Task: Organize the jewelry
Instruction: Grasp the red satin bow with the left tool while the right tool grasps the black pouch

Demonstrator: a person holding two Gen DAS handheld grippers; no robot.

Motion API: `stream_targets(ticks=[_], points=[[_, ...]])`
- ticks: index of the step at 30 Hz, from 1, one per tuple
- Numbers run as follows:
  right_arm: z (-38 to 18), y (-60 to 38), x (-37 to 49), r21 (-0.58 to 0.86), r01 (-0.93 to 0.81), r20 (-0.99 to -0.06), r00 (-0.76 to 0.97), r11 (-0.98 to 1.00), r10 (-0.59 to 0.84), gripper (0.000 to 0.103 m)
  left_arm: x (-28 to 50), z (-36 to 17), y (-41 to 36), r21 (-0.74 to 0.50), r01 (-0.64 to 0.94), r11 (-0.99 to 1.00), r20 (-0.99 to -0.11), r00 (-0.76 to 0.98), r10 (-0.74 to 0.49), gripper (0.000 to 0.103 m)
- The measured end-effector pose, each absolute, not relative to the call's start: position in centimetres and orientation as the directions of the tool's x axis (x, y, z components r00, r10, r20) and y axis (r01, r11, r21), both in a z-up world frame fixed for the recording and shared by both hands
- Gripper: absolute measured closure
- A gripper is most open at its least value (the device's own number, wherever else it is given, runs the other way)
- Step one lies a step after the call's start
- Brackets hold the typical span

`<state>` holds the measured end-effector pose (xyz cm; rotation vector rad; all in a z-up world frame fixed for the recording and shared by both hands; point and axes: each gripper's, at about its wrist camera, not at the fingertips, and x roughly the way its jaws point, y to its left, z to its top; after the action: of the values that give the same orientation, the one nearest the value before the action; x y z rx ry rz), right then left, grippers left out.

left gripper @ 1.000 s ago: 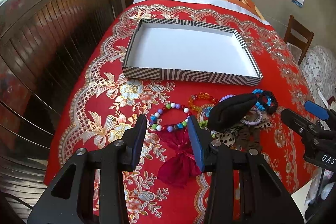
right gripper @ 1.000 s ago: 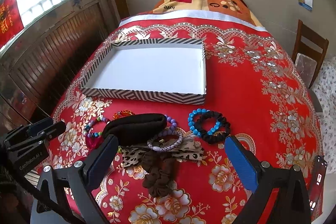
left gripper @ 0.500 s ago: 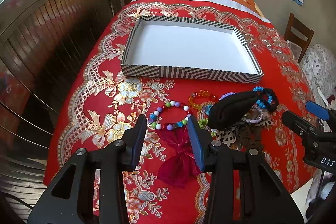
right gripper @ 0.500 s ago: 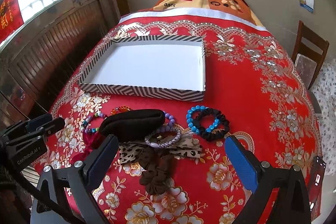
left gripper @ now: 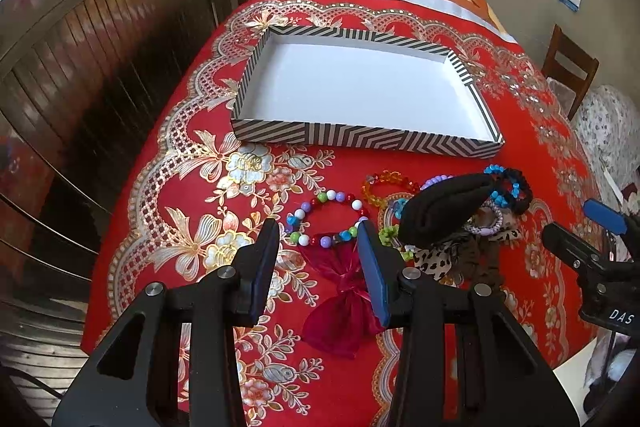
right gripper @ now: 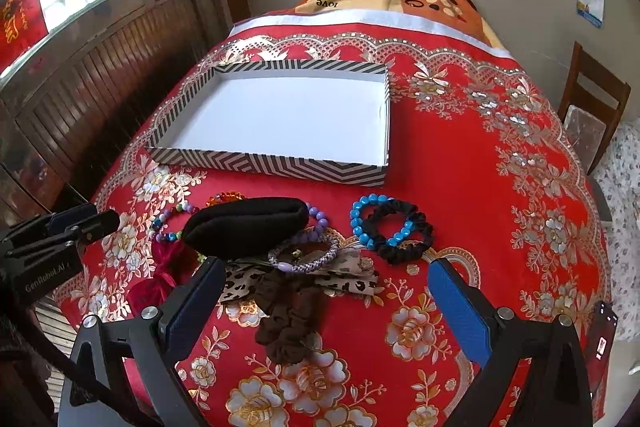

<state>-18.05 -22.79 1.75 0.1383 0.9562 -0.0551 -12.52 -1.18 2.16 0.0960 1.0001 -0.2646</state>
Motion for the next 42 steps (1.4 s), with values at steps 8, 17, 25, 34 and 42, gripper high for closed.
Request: stream_targets(ticks=[8, 17, 25, 34, 42], points=[[1.6, -23.9, -18.2, 0.106, 0.119, -0.813, 0.582, 0.987, 0.017, 0.002, -11.8, 2.3, 0.7, -0.098, 0.235, 0.967, -0.85, 0.487, -0.204, 0.063], [1.4, -24.8, -17.9, 0.208, 0.097, -0.803, 0.585, 0.973, 0.114, 0.002, -11.5, 0.9, 1.5, -0.227, 0.264, 0.937, -0.885, 0.347, -0.312, 0.063], [1.0, -23.6, -15.9, 0.26, 0.037, -0.788, 0.586, 0.965, 0.19, 0.002, -11.7, -2.0, -0.4, -0.225, 0.29, 0.93, -0.915, 0.265, -0.304, 0.063], [-0.6, -23.4, -12.7, 0.306, -0.003, -0.8, 0.541, 0.952, 0.258, 0.002, -11.2, -4.7, -2.3, -0.199, 0.293, 0.935, -0.937, 0.223, -0.269, 0.063], [-3.8, -23.6, -9.6, 0.354, -0.002, -0.84, 0.439, 0.935, 0.318, 0.051, -10.4, -6.1, -2.9, -0.207, 0.258, 0.944, -0.942, 0.208, -0.264, 0.071]])
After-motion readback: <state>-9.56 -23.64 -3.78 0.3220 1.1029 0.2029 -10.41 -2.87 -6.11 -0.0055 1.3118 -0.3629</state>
